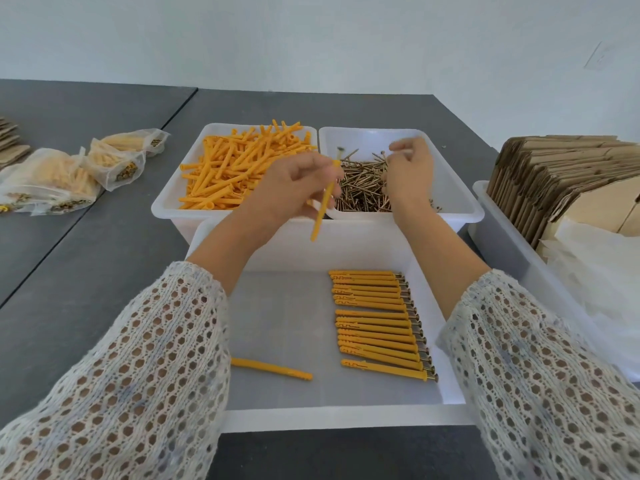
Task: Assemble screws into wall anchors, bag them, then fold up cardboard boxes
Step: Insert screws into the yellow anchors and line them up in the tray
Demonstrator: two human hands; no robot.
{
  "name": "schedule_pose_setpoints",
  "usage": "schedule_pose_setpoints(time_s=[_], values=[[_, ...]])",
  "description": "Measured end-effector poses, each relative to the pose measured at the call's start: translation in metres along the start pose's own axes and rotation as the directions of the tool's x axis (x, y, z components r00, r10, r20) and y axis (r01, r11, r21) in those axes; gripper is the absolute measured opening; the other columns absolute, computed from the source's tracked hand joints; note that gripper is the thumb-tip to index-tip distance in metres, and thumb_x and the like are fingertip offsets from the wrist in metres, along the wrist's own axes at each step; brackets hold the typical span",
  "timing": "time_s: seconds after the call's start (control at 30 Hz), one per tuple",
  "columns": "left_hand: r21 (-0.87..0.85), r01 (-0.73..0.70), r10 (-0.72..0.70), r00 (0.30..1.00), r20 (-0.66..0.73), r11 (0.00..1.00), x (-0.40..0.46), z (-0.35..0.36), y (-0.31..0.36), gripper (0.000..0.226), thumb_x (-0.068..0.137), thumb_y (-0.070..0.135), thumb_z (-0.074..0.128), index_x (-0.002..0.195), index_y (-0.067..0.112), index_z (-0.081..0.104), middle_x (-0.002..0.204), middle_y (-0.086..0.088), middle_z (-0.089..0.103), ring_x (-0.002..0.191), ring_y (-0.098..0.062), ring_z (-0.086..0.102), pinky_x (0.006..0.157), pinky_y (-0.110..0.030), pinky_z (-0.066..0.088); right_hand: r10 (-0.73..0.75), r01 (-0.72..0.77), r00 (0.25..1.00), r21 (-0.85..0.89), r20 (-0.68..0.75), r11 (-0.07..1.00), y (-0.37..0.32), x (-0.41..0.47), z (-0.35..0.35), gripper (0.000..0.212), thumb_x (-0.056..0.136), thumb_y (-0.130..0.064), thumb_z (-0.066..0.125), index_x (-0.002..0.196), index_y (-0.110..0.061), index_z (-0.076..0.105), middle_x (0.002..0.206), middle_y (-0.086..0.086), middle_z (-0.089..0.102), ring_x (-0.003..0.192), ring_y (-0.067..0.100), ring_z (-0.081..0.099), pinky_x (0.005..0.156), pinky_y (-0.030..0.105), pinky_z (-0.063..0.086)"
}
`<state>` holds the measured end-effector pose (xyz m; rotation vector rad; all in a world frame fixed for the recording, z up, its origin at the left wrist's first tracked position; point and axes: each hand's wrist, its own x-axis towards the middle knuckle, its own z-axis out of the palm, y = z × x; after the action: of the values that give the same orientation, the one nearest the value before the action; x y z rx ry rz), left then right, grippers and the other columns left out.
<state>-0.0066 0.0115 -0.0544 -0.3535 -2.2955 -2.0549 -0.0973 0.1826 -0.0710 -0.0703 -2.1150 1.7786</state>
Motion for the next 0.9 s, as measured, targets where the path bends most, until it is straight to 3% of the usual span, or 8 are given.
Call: schedule_pose_setpoints(time_s=[0.07,0.17,0.23,0.33,0.53,0.7,0.8,0.9], values=[[-0.002,0.131,-0.125,0.95,0.288,0.991,-0.006,0.008,0.005,0.011,0.098,0.024,0.059,0.097,0.016,0.066,0.088,-0.002,0.07,0.078,-0.016,0.067,0.067,-0.027,0.056,0.26,-0.265,0.964,0.095,0.055,0.96,0.003,0.008,-0.005,0.028,0.091,0.003,0.032,0.1,-0.011,0.055,0.087,0.007,0.058,0.06,0.016,0.052,0.047,0.025,0.045],[0.157,0.219,-0.269,0.751,0.603,0.963,-0.016,0.027,0.007,0.009,0.097,0.024,0.06,0.098,0.017,0.066,0.091,-0.003,0.072,0.083,-0.02,0.07,0.075,-0.032,0.058,0.33,-0.343,0.938,0.168,0.104,0.924,0.004,0.012,-0.009,0.028,0.09,0.005,0.033,0.096,-0.007,0.057,0.073,0.006,0.056,0.051,0.015,0.048,0.041,0.022,0.042],[0.31,0.191,-0.359,0.624,0.694,0.931,-0.024,0.043,0.006,0.009,0.099,0.023,0.06,0.093,0.02,0.066,0.089,0.0,0.073,0.081,-0.018,0.07,0.072,-0.029,0.055,0.316,-0.33,0.942,0.152,0.111,0.932,0.004,0.012,-0.009,0.029,0.088,0.006,0.033,0.089,-0.007,0.059,0.07,0.005,0.056,0.05,0.015,0.048,0.042,0.022,0.041],[0.467,0.101,-0.444,0.535,0.719,0.878,-0.034,0.067,0.0,0.009,0.097,0.026,0.063,0.09,0.021,0.066,0.087,0.002,0.073,0.077,-0.013,0.065,0.065,-0.023,0.049,0.286,-0.298,0.952,0.116,0.106,0.948,0.005,0.012,-0.007,0.03,0.088,0.007,0.034,0.084,-0.007,0.059,0.068,0.004,0.056,0.05,0.013,0.048,0.043,0.022,0.042],[0.579,-0.19,-0.407,0.543,0.735,0.793,-0.056,0.104,-0.018,0.012,0.09,0.029,0.072,0.089,0.018,0.069,0.088,-0.005,0.074,0.073,-0.014,0.066,0.062,-0.02,0.044,0.255,-0.264,0.96,0.07,0.114,0.962,0.006,0.01,-0.007,0.033,0.089,0.007,0.032,0.079,-0.009,0.06,0.066,0.003,0.056,0.047,0.01,0.049,0.043,0.019,0.043],[0.66,-0.426,-0.326,0.625,0.709,0.619,-0.067,0.113,-0.021,0.016,0.085,0.038,0.074,0.088,0.023,0.067,0.069,0.015,0.059,0.063,0.0,0.051,0.053,-0.023,0.035,0.249,-0.254,0.96,0.028,0.125,0.967,0.007,0.011,-0.006,0.033,0.088,0.006,0.033,0.08,-0.008,0.061,0.065,0.002,0.057,0.047,0.01,0.049,0.044,0.02,0.043],[0.671,-0.578,-0.208,0.666,0.717,0.464,-0.072,0.12,-0.021,0.017,0.084,0.042,0.07,0.083,0.028,0.061,0.07,0.014,0.055,0.069,-0.008,0.053,0.055,-0.024,0.035,0.253,-0.256,0.959,0.008,0.125,0.967,0.007,0.011,-0.005,0.033,0.088,0.006,0.034,0.08,-0.008,0.062,0.064,0.002,0.057,0.047,0.011,0.049,0.044,0.021,0.044],[0.666,-0.634,-0.138,0.676,0.724,0.394,-0.073,0.126,-0.023,0.019,0.084,0.042,0.069,0.08,0.027,0.059,0.076,0.009,0.061,0.071,-0.014,0.056,0.056,-0.025,0.038,0.252,-0.253,0.96,-0.004,0.125,0.967,0.007,0.01,-0.004,0.033,0.088,0.006,0.035,0.078,-0.009,0.062,0.064,0.002,0.057,0.048,0.011,0.05,0.043,0.02,0.044]])
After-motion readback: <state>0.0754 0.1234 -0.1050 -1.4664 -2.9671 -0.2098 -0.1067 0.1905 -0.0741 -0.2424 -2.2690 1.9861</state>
